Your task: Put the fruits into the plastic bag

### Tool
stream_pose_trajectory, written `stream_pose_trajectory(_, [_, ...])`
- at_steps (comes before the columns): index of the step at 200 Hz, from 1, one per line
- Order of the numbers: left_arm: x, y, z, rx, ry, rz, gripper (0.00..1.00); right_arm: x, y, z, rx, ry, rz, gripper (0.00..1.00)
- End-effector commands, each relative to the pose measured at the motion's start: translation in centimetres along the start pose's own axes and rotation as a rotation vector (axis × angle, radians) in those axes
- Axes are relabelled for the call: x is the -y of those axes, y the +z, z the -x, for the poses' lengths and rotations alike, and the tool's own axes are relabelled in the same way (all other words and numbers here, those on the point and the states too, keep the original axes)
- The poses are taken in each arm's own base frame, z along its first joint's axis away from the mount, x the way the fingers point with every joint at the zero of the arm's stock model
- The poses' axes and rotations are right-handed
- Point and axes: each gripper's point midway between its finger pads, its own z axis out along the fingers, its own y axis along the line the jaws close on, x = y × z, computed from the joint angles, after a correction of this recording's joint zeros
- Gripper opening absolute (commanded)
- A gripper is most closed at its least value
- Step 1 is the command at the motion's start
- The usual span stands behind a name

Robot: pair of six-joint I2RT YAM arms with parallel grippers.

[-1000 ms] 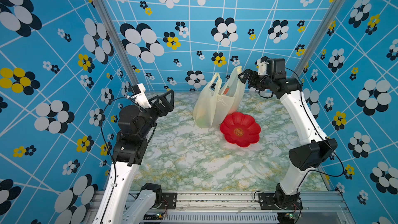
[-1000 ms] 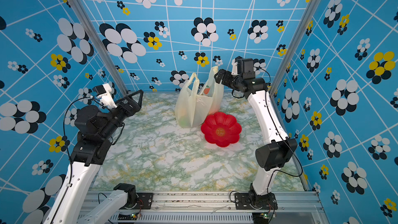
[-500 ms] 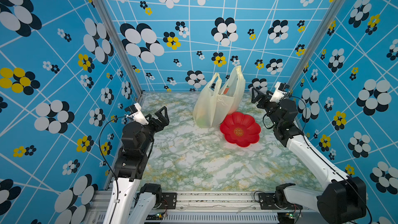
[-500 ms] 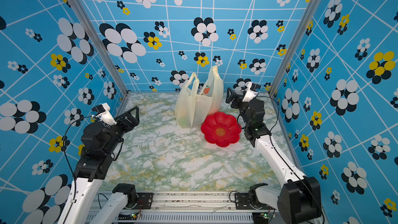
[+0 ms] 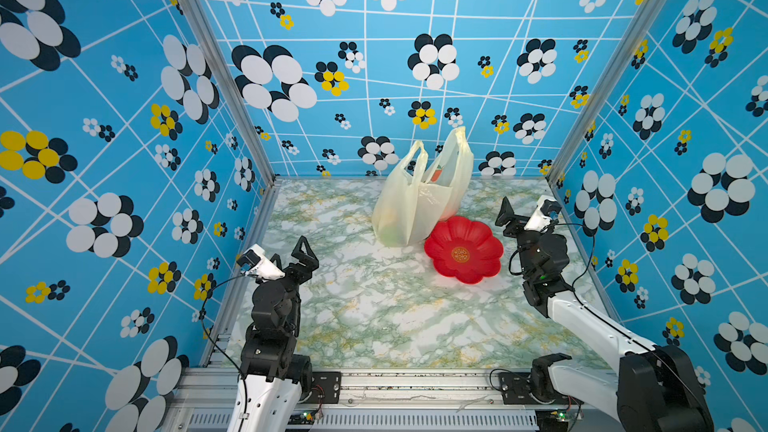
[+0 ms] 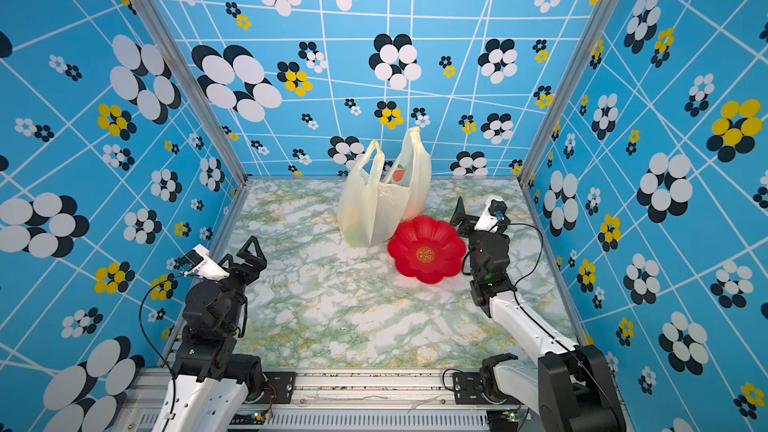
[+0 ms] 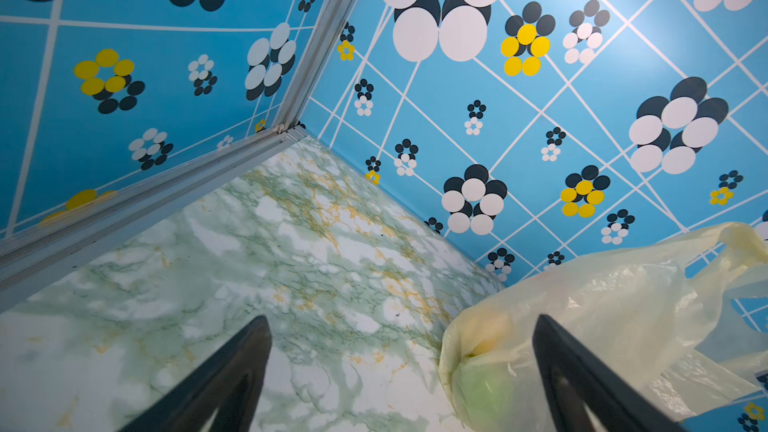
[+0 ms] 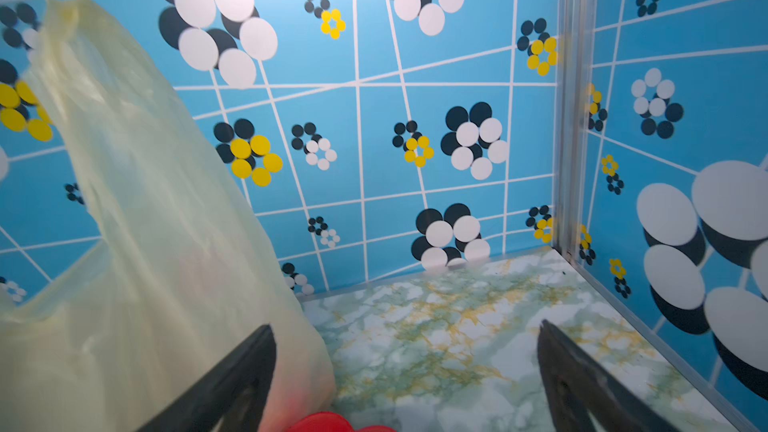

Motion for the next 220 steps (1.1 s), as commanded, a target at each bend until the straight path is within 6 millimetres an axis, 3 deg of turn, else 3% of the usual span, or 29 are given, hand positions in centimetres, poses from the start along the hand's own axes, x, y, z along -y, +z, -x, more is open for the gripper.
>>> stream_pose_trajectory(1, [-1.2, -0.1, 1.0, 0.078, -0.007, 0.053, 0.99, 2.4, -0.9, -1.8, -0.022, -0.065, -0.085, 0.99])
stream_pose_trajectory(43, [-3.7, 0.0, 0.5, 0.109, 0.005, 0.158, 0.99, 5.4, -1.8, -6.7, -0.144, -0.148, -0.172, 0.99])
stream_pose_trajectory(72, [-4.9, -0.1, 0.0, 0.111, 0.059, 0.209, 0.99, 5.9, -1.7, -9.1, -0.200, -0.177, -0.176, 0.99])
stream_pose_trajectory(114, [-6.5, -0.3, -0.2, 0.133, 0.097, 0.278, 0.99, 6.6, -1.7, -10.7, -0.227, -0.178, -0.209, 0.99])
stream_pose_trajectory(220, [-6.5, 0.5, -0.8, 0.109, 0.174, 0.279, 0.99, 6.1, -0.9, -14.4, -0.264, -0.198, -0.168, 0.99])
